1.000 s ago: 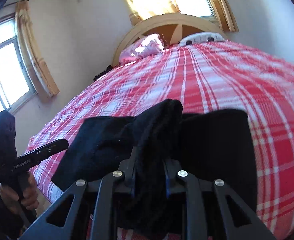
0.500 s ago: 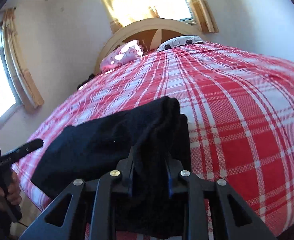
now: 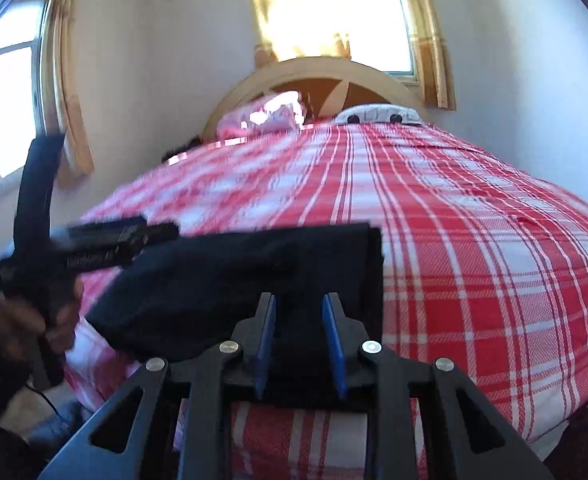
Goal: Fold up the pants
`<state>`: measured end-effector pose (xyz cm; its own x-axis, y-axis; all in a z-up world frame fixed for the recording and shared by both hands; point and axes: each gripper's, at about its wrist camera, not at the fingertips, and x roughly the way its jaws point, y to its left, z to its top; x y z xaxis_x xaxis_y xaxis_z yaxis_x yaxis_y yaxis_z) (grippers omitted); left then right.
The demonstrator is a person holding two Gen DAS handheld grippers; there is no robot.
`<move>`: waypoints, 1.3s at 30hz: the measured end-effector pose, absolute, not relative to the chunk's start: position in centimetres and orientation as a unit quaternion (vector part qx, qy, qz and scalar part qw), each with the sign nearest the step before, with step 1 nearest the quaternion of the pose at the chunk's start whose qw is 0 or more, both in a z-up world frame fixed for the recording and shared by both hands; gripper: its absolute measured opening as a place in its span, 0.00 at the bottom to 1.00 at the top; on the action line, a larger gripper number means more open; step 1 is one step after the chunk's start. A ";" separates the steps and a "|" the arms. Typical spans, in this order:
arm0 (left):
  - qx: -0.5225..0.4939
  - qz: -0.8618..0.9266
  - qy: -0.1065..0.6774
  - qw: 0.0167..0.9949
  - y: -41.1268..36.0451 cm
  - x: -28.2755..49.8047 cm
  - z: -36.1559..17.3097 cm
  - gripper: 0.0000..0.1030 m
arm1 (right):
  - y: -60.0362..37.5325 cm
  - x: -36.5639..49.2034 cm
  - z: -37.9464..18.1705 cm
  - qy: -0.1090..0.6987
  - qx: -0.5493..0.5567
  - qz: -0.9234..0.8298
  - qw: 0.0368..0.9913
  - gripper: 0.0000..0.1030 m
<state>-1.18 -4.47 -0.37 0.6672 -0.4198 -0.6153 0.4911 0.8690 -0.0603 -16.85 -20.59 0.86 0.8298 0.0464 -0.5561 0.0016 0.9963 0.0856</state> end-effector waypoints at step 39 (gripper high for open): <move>0.021 -0.119 0.413 0.903 4.8 -2.4 -4.0 0.89 | -22.1 -7.8 -1.8 0.302 0.153 0.039 0.940 0.27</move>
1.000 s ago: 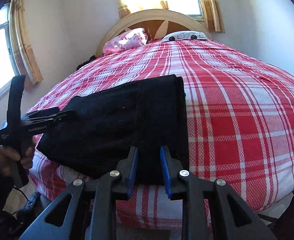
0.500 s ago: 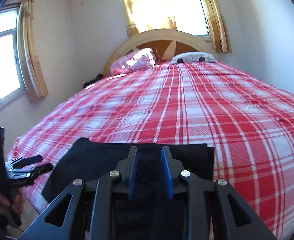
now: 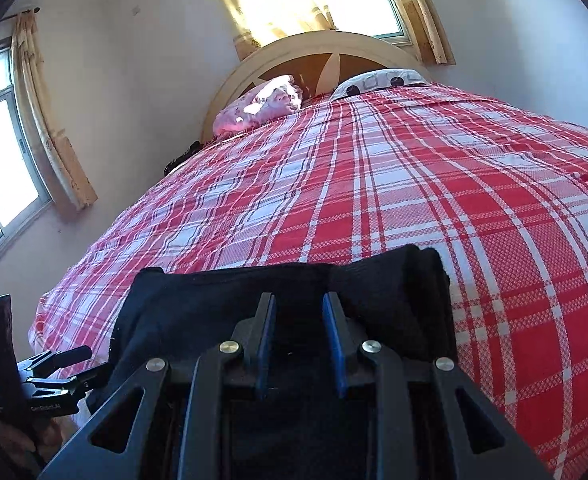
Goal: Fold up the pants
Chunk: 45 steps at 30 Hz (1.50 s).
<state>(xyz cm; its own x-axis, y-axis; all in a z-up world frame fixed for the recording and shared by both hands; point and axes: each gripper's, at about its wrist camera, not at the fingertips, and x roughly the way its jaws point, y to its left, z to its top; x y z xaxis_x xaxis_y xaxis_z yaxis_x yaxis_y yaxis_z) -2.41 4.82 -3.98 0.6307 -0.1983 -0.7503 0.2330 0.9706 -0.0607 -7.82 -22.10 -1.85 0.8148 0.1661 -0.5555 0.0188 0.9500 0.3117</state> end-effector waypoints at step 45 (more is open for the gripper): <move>-0.044 -0.212 0.445 0.869 0.1 -0.7 -5.7 0.97 | -21.9 -14.9 -4.2 0.319 0.136 -0.057 0.936 0.84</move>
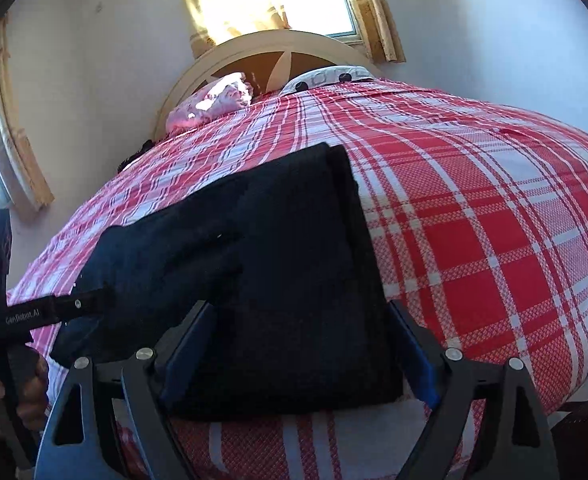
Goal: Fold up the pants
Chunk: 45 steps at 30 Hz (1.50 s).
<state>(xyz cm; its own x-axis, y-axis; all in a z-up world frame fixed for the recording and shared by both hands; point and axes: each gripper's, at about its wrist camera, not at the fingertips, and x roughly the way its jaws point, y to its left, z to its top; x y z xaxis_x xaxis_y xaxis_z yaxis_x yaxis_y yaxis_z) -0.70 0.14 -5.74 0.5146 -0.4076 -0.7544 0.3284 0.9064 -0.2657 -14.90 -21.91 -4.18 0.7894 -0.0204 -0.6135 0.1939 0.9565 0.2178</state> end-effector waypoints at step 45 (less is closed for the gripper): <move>-0.138 -0.278 0.465 0.829 0.7 -1.4 -6.2 0.47 | -23.1 -16.3 -4.2 0.338 0.243 -0.002 0.909 0.37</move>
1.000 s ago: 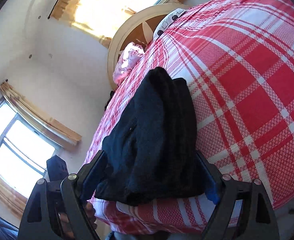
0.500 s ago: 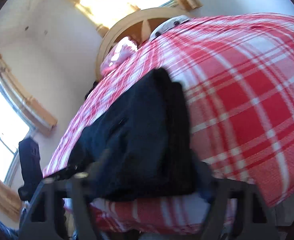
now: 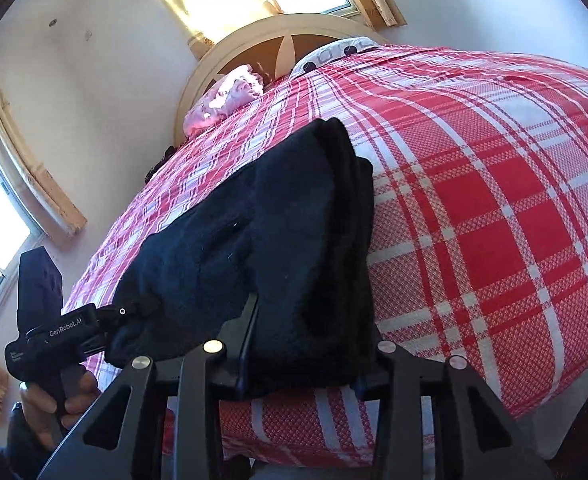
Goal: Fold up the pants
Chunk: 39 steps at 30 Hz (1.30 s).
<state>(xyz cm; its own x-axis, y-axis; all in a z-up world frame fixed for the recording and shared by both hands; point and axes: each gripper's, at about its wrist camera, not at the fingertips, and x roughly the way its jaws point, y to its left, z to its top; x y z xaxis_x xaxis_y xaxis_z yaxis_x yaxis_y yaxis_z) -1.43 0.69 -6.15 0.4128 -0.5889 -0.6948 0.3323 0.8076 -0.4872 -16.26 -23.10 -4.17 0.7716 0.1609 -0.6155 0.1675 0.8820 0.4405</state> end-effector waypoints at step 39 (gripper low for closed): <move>-0.073 0.077 0.330 0.938 22.3 6.1 -2.6 0.29 | 6.1 9.0 -1.8 0.340 0.031 0.232 0.911 0.32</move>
